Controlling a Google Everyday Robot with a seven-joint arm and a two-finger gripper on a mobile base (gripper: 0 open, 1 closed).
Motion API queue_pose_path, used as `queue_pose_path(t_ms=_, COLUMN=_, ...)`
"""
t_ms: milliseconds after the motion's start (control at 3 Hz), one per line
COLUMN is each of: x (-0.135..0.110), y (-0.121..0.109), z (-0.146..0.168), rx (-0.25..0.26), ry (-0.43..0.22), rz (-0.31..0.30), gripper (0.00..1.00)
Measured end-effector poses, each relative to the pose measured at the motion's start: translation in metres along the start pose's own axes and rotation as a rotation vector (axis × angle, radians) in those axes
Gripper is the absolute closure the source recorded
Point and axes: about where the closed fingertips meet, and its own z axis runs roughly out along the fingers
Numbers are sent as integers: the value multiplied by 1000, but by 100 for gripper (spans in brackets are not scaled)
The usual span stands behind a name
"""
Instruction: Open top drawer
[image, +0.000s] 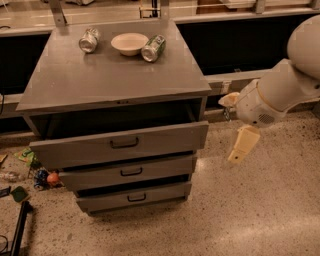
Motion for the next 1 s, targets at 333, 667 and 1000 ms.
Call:
queue_pose_path(t_ms=333, x=-5, y=-12, z=56, rx=-56, ry=-51, rz=-85, gripper=0)
queue_pose_path(t_ms=667, x=-10, y=-23, z=118, rx=-134, ry=-78, rz=-141, gripper=0)
queue_pose_path(t_ms=1000, x=-19, y=-30, z=146, rx=-168, ry=-94, rz=-175, gripper=0)
